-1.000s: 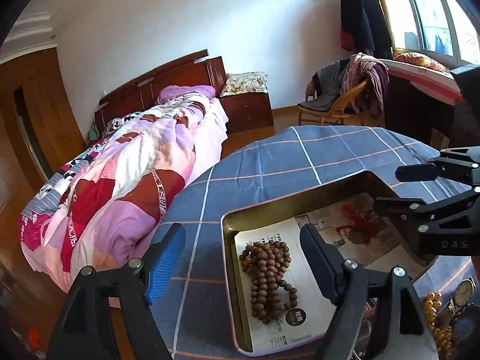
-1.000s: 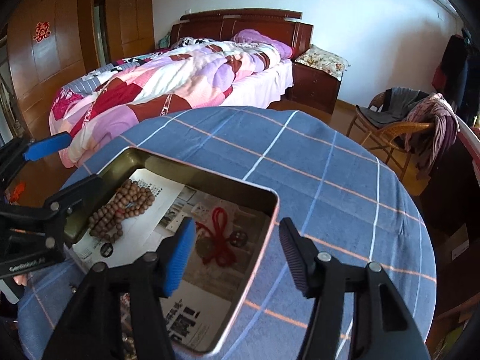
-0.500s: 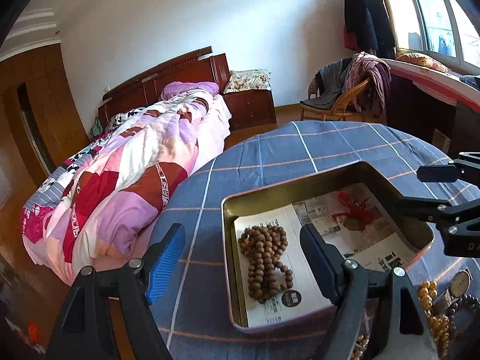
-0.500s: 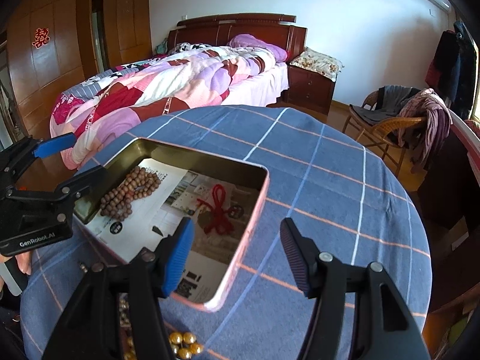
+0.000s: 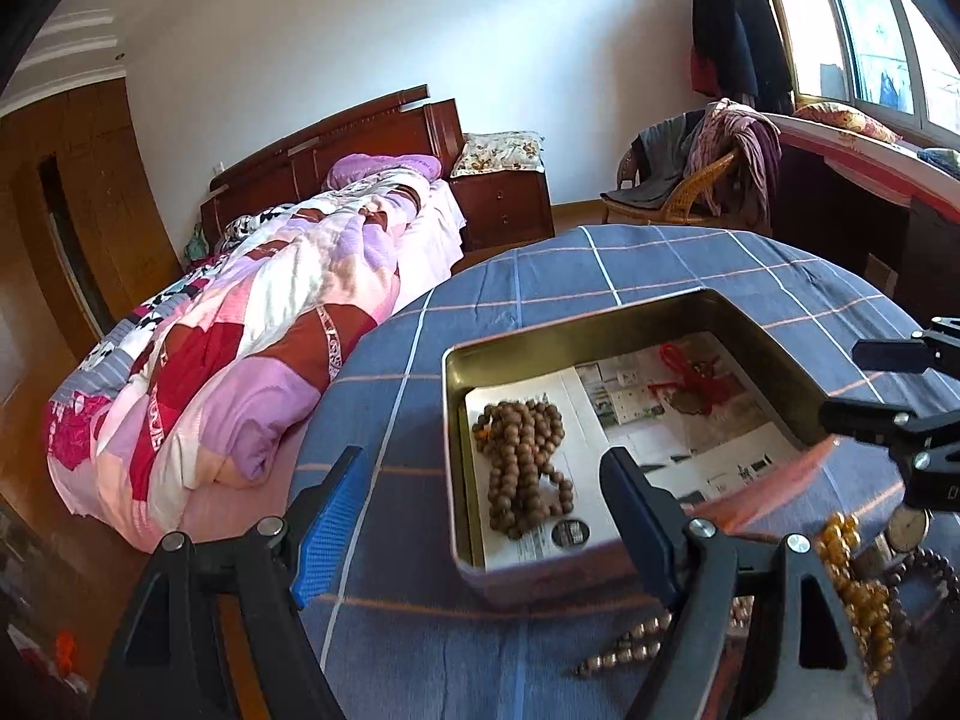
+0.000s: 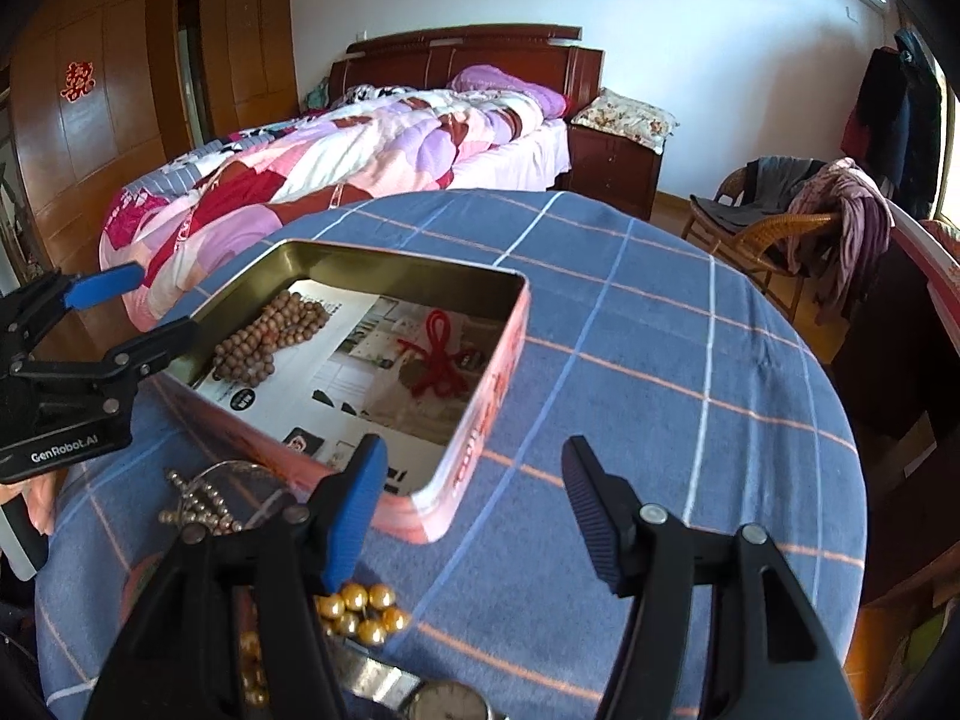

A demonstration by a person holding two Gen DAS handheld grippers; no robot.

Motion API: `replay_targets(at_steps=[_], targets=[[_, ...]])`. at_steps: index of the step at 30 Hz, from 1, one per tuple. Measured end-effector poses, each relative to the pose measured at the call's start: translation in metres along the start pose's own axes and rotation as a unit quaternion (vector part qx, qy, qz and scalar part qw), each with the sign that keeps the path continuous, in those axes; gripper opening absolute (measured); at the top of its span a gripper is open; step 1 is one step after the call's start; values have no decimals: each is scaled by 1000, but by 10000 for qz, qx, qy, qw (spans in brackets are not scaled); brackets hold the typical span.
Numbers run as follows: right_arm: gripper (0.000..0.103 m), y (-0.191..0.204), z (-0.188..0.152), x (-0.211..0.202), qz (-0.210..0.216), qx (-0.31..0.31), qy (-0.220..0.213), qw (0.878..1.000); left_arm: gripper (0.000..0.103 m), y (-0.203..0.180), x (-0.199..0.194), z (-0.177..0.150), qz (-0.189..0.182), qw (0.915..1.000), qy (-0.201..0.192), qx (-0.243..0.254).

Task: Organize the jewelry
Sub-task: 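Withdraw both tools from the tin back toward the remaining jewelry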

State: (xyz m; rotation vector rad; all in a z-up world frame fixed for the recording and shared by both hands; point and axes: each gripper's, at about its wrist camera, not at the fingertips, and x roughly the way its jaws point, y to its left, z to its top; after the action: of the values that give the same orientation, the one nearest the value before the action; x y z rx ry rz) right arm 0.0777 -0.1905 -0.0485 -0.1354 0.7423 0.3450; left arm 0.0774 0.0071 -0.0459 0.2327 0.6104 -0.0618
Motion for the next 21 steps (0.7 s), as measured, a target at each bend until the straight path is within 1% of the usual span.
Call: replay_targets(at_steps=[5, 10, 15, 18, 21], targets=[[66, -4, -7, -11, -37, 94, -89, 9999, 79, 3, -17, -15, 30, 9999, -16, -169], [66, -3, -19, -15, -60, 72, 0, 10000, 79, -1, -20, -27, 58, 9995, 153, -268], [66, -12, -40, -21, -174, 172, 96, 9997, 79, -13, -27, -35, -113, 9992, 221, -305], [67, -17, -49, -22, -224, 240, 177, 9993, 79, -26, -27, -37, -271, 9990, 284, -195], [68, -14, -54, -22, -277, 171, 201, 9993, 79, -33, -24, -36, -374, 9986, 348, -127]])
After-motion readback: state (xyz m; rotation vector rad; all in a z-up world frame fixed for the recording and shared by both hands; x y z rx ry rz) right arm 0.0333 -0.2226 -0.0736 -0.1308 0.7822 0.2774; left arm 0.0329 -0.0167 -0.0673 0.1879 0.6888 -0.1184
